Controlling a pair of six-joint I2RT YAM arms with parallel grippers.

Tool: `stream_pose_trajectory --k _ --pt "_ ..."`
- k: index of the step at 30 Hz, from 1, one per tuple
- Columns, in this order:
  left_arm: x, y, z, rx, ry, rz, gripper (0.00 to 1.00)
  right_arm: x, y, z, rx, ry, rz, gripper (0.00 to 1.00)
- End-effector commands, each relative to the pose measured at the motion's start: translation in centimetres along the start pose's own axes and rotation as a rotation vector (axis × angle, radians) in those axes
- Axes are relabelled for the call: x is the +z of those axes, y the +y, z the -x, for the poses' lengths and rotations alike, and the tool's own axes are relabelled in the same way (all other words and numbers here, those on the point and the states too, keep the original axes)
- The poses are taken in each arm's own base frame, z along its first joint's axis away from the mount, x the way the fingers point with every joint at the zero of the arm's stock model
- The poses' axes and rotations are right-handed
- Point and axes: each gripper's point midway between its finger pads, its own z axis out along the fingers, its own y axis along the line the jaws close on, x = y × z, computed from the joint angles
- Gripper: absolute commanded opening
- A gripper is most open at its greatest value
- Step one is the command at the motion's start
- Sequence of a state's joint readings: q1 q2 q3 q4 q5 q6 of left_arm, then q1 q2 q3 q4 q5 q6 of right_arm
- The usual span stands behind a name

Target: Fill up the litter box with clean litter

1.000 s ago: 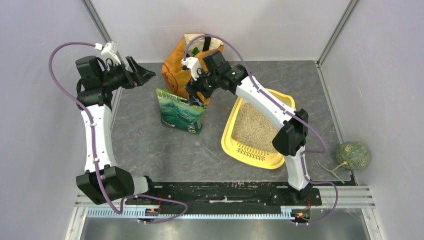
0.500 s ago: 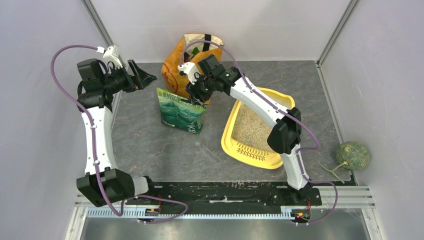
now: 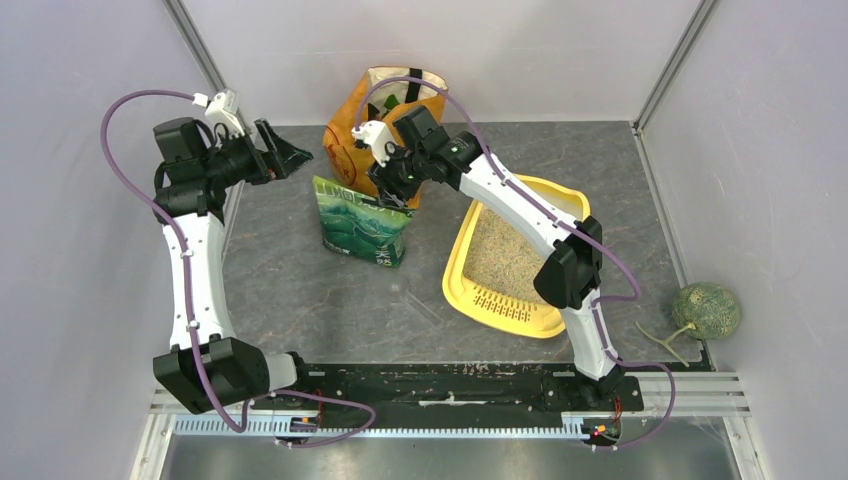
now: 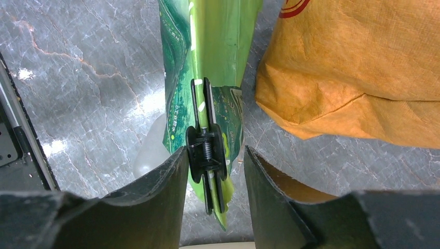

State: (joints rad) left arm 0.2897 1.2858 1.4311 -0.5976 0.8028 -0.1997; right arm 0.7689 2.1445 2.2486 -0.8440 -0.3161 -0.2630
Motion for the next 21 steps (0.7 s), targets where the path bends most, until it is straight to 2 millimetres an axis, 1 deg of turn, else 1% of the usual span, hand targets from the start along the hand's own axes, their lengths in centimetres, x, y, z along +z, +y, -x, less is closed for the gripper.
stream_pose_trajectory --k 1,4,6,9,11,12,14,16,21 --pt "-0.9 -0.6 1.7 0.079 -0.046 0.005 0.93 -0.5 0.0 2.0 -0.034 -0.056 -0.007 0.47" --pt "-1.0 -0.6 2.0 0.078 -0.051 0.007 0.93 -0.9 0.2 2.7 -0.039 -0.075 -0.001 0.39" --pt "-1.1 -0.7 2.1 0.075 -0.055 0.008 0.93 -1.3 0.2 3.3 -0.049 -0.093 0.000 0.32" --pt "-1.0 -0.6 2.3 0.061 -0.056 0.007 0.93 -2.1 0.2 4.5 -0.069 -0.128 -0.008 0.23" --pt "-1.0 -0.6 2.4 0.053 -0.061 0.009 0.94 -2.6 0.3 5.3 -0.081 -0.153 -0.007 0.15" --pt "-1.1 -0.6 2.6 0.050 -0.063 0.010 0.94 -2.9 0.4 5.7 -0.083 -0.166 -0.008 0.08" --pt "-1.1 -0.5 2.8 0.041 -0.068 0.014 0.94 -3.5 0.6 6.5 -0.087 -0.191 -0.003 0.00" --pt "-1.2 -0.4 3.3 0.026 -0.077 0.019 0.94 -4.3 0.8 7.4 -0.095 -0.220 -0.003 0.00" --pt "-1.3 0.4 5.2 -0.065 -0.103 0.021 0.94 -7.5 1.1 10.7 -0.136 -0.326 -0.028 0.00"
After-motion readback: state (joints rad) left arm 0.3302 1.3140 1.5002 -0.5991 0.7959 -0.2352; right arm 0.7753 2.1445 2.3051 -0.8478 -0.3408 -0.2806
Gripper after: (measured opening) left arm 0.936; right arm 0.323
